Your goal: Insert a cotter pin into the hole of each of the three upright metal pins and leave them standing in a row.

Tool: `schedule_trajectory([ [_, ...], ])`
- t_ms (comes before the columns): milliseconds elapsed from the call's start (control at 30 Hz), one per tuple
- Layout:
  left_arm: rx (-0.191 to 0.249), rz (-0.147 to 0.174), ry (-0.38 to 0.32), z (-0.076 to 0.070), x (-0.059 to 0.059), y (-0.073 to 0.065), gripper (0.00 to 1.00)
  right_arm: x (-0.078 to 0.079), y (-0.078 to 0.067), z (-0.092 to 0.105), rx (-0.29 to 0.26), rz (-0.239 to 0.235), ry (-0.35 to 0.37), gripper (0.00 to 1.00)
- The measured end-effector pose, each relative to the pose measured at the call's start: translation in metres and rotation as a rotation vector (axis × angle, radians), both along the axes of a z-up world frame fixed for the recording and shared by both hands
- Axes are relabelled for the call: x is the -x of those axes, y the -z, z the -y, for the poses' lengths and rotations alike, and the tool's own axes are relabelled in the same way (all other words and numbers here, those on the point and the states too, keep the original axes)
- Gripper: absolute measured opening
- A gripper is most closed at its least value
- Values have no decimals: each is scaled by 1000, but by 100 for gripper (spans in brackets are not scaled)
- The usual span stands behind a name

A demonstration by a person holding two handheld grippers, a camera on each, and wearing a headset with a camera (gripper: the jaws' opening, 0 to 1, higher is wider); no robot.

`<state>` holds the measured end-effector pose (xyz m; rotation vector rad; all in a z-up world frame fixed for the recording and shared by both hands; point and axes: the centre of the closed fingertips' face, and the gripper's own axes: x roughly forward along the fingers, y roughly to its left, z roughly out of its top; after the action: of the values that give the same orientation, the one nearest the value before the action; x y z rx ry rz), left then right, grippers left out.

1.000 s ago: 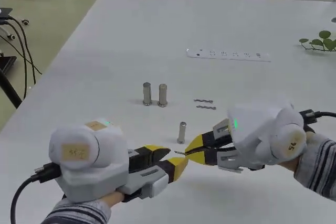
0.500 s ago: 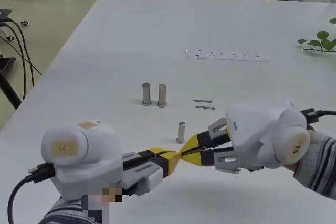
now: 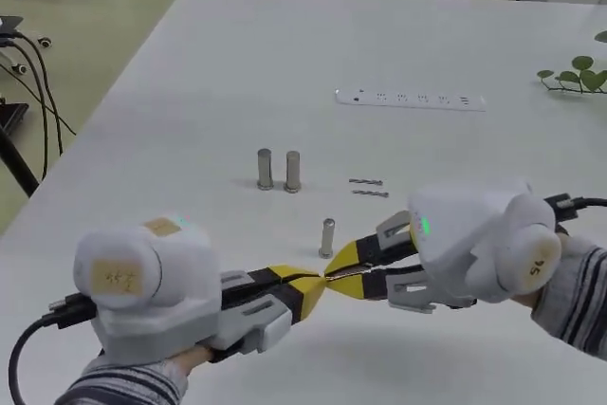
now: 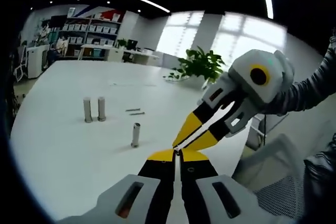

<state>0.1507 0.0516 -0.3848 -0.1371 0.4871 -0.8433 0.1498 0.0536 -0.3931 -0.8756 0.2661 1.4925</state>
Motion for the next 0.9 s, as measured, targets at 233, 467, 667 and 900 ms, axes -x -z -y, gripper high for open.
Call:
schedule_trajectory([
  [233,-60,69,86,6,6,-1,0,2,7,3,35,-19,-4,0],
  [467,-112,98,128,6,9,3,0,6,8,5,47,-43,-9,0],
  [667,-149,117,155,8,10,4,0,8,10,6,67,-45,-19,0],
  [900,-160,123,137,7,7,4,0,8,12,7,89,-7,-39,0],
])
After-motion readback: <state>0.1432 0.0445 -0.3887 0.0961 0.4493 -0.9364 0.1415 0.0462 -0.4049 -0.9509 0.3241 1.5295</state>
